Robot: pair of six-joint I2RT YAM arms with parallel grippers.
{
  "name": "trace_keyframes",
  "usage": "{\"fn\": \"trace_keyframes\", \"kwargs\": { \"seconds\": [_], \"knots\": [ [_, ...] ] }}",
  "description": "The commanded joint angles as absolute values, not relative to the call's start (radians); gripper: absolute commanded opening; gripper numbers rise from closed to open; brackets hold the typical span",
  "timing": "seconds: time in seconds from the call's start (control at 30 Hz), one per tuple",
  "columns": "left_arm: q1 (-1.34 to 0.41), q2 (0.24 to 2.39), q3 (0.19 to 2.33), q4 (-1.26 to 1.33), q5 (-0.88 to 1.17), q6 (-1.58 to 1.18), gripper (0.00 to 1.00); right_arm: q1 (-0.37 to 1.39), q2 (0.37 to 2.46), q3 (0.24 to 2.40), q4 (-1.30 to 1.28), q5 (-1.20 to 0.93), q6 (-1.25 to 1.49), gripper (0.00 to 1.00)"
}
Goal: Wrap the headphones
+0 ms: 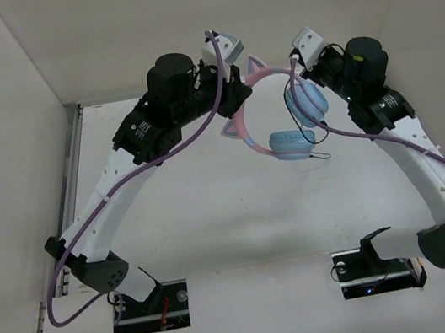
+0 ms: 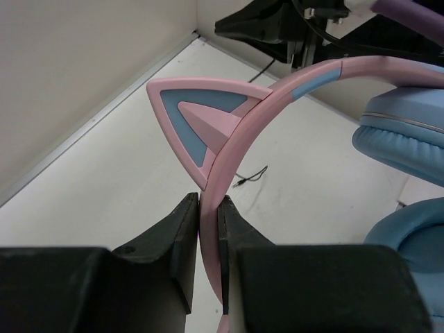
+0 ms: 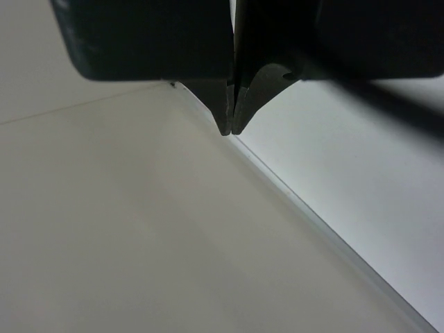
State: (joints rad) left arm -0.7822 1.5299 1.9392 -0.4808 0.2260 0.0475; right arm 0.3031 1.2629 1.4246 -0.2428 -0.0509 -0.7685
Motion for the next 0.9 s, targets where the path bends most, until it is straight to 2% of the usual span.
{"fn": "trace_keyframes", "kwargs": {
  "seconds": [0.0,0.23,0.57,0.73,0.87],
  "knots": [
    [-0.777,1.488,1.988,-0.4,0.272,0.002,0.0,0.243,1.233,1.46,-0.253,-0.142,-0.577,0.0],
    [-0.762,1.477,2.005,-0.394,0.281,-0.029,0.0,0.171,1.207,1.488,-0.282,-0.303,-0.356,0.0],
    [-0.739,1.532,2.114,-0.336,0.345,-0.216,0.0,0.084,1.172,1.493,-0.255,-0.655,0.041,0.0],
    [-0.774,1.568,2.181,-0.33,0.379,-0.244,0.0,0.058,1.169,1.488,-0.204,-0.709,0.146,0.0],
    [-0.82,1.559,2.132,-0.347,0.394,-0.213,0.0,0.036,1.167,1.493,-0.181,-0.719,0.189,0.0]
  ]
}}
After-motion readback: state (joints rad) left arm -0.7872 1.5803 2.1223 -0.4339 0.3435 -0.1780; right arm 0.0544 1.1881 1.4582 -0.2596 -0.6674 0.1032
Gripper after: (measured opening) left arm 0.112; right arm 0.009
